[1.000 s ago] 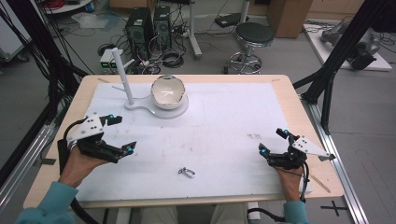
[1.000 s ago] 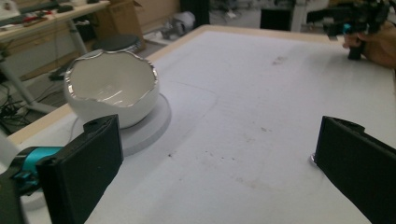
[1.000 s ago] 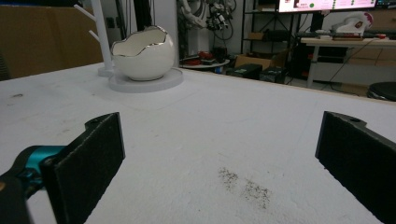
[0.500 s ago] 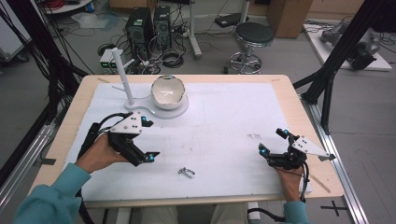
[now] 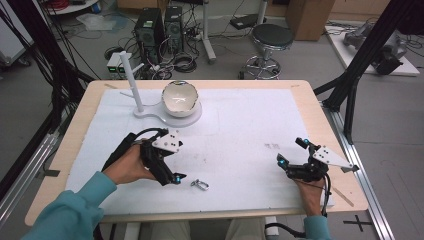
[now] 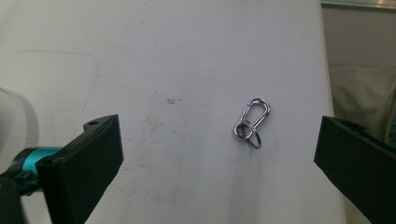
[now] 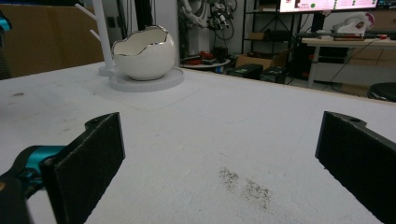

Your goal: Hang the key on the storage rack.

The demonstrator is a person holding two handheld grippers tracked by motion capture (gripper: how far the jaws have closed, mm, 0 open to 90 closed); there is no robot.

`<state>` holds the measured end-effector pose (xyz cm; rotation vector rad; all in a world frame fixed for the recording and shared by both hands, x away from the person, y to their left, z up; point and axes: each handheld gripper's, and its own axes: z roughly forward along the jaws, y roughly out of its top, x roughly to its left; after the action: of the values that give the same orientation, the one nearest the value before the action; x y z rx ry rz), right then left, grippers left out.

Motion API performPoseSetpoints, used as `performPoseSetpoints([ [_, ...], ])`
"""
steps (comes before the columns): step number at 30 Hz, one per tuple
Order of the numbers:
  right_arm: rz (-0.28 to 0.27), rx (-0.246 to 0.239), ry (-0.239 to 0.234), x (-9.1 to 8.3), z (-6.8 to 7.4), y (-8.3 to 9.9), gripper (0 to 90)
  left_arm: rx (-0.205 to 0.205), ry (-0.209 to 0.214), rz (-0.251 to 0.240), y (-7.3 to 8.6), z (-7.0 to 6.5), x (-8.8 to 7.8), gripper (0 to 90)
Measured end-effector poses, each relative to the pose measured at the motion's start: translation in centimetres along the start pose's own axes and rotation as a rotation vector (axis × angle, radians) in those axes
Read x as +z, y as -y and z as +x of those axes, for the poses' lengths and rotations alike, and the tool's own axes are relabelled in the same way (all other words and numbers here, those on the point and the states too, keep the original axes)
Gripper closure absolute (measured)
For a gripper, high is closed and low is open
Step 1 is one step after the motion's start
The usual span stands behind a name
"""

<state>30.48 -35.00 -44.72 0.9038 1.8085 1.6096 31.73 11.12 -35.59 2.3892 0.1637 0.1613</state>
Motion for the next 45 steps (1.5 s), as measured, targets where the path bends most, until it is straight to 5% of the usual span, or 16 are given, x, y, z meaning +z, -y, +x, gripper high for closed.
performPoseSetpoints([
  [16, 0.0, -0.001, -0.001, 0.0, 0.0, 0.0, 0.6, 0.045, 0.069, 0.162, -0.7, -1.0, 4.4, 3.0],
  [35, -0.002, 0.005, -0.002, 0.0, -0.1, 0.0, 0.6, 0.025, 0.086, 0.268, -0.7, -1.2, 6.5, 3.3],
  [39, -0.003, 0.005, -0.003, 0.0, -0.1, 0.0, 0.6, 0.013, 0.062, 0.289, -0.7, -1.1, 6.7, 19.9],
  [45, 0.0, 0.008, -0.002, 0.0, 0.0, 0.0, 0.6, 0.003, 0.091, 0.292, -0.7, -0.9, 6.8, 20.8],
])
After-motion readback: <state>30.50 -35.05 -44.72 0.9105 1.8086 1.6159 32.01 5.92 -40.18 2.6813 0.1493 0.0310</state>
